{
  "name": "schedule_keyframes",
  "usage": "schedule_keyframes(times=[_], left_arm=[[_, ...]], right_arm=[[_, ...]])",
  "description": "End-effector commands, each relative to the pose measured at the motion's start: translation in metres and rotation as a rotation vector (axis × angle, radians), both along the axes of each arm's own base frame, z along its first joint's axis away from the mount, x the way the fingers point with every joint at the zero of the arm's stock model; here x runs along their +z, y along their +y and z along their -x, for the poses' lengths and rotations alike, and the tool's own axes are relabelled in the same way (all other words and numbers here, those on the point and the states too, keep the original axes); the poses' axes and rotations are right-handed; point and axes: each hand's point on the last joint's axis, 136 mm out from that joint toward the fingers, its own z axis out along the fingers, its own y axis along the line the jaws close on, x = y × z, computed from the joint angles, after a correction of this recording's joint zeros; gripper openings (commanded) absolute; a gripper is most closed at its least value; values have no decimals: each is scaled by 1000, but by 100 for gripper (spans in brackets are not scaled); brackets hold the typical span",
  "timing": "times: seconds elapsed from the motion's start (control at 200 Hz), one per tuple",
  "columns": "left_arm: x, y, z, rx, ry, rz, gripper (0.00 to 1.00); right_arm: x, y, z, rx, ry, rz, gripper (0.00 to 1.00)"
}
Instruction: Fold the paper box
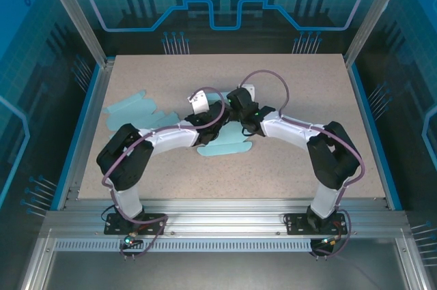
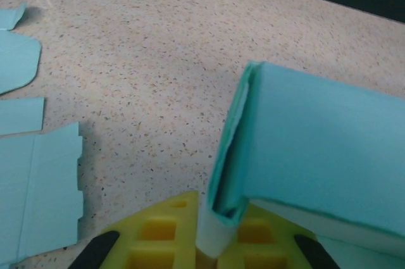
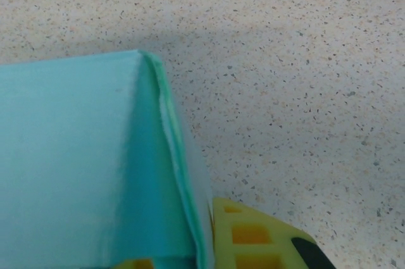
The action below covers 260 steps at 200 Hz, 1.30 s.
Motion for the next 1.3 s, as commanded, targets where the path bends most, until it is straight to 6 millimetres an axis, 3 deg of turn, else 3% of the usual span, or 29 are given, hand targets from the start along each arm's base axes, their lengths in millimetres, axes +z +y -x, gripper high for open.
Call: schedule_keyframes(times=[0.0, 0.105, 0.215, 0.375, 0.505, 0.71, 0.905, 1.146, 1.206, 1.296], left_arm=[[34, 31, -15, 44, -125, 21, 24], [34, 4, -16, -114, -117, 102, 41], [34, -11, -11, -208, -72, 140, 49], [40, -22, 6, -312, -25, 181, 66], [57, -21, 20, -362, -29, 206, 78], [66, -17, 33, -409, 9, 170, 79], [24, -4, 42, -380, 162, 109, 76], [9, 32, 40, -321, 195, 155, 73], [3, 31, 37, -356, 194, 172, 72], [-4, 13, 33, -499, 151, 193, 72]], right_arm=[[-24, -51, 12, -168, 49, 223, 0], [-26, -49, 10, -151, 62, 232, 0], [-29, -51, 11, -139, 97, 247, 0], [-33, -58, 17, -121, 200, 270, 0], [-33, -67, 26, -103, 274, 298, 0], [-36, -72, 39, -47, 364, 284, 0], [-41, -72, 42, -31, 381, 257, 0], [-51, -69, 40, -32, 396, 252, 0], [-53, -69, 39, -33, 397, 252, 0], [-54, -70, 38, -37, 395, 253, 0]])
